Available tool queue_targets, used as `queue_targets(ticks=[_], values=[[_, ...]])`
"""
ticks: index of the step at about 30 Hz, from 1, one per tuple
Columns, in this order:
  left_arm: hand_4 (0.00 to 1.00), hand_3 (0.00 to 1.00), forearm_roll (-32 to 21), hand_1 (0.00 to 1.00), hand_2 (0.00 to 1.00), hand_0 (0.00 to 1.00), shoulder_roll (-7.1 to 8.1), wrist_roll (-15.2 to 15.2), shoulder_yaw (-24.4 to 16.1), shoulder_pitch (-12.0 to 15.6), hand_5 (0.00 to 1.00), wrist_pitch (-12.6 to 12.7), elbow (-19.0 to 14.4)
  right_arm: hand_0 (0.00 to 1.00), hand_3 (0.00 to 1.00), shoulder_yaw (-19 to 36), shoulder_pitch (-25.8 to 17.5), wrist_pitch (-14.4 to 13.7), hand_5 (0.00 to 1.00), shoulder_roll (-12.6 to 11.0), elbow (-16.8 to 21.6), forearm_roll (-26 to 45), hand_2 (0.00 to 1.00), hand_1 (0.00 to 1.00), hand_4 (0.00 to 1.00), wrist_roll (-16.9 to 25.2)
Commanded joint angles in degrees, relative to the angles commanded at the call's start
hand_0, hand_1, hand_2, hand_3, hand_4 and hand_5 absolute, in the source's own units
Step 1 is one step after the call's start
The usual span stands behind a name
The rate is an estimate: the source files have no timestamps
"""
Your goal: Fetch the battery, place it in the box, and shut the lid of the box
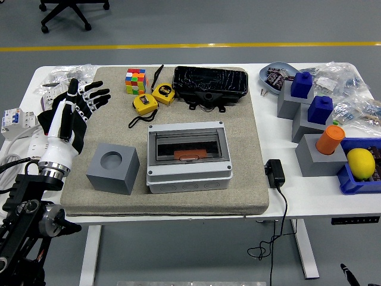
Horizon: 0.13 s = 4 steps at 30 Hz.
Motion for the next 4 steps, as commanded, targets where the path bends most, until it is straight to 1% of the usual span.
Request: queue_targets(ticks=[1,2,4], values=[[0.998,0.699,0.0,0.687,0.67,0.747,0.02,0.0,0.0,0.0,0.998,0.0,0.0,0.998,0.919,0.1,0.0,0.1,0.998,0.0,0.0,-0.1,0.911,0.953,0.998,0.0],[0.998,0.698,0.0,0.685,0.67,0.745,0.05,0.0,0.0,0.0,0.998,0.0,0.0,0.998,0.924,0.3,0.0,0.1,0.998,0.0,0.0,-0.2,0.926,0.988,0.998,0.0],[0.998,0.698,0.0,0.685,0.67,0.745,0.11,0.0,0.1,0.0,0.998,0.0,0.0,0.998,0.924,0.3,-0.1,0.5,0.998,-0.1,0.0,-0.3,0.926,0.988,0.998,-0.6]])
